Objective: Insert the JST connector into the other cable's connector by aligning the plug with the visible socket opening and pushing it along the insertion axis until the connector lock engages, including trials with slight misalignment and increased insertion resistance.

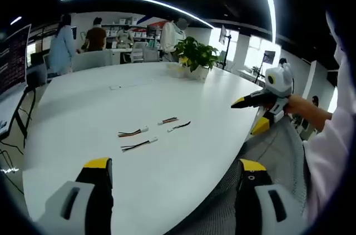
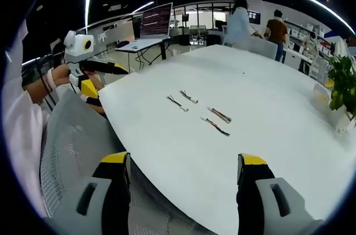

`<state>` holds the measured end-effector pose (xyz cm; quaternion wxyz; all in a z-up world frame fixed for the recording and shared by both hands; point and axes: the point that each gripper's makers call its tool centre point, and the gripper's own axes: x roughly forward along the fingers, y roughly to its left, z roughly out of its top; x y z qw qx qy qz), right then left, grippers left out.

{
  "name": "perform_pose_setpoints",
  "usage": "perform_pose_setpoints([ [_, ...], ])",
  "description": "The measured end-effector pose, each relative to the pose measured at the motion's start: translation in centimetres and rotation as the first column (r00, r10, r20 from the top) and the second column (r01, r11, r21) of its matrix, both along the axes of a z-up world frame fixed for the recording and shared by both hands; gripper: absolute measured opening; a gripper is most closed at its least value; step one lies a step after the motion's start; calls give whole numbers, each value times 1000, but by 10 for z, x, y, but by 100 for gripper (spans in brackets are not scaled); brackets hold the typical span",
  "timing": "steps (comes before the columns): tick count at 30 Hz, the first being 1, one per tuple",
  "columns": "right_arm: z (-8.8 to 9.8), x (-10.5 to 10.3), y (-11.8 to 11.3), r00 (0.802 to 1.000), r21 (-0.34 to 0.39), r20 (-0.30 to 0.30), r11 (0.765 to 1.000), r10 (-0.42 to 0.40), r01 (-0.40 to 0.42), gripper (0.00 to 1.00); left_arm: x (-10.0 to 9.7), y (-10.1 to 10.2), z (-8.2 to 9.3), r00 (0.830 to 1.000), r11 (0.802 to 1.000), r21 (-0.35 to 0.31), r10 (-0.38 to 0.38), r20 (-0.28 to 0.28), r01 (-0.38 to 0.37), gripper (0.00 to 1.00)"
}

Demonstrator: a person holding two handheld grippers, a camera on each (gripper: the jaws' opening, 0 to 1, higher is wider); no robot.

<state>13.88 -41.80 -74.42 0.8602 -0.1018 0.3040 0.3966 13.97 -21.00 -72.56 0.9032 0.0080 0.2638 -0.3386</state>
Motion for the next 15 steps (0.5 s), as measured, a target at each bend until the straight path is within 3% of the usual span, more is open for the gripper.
perform_pose_setpoints([
  [4, 2, 0, 1, 1000, -4, 9, 1000, 7, -7, 76, -2, 1, 0, 1000, 999, -30, 12, -10, -12, 91],
  [9, 1, 1, 0, 1000, -12, 9, 1000, 9, -9, 75, -2, 4, -2, 1000, 1000, 1, 13, -7, -13, 91],
  [15, 4, 3, 0, 1000, -3, 13, 1000, 7, -7, 75, 2, 5, 2, 1000, 999, -31, 26, -2, -26, 90],
])
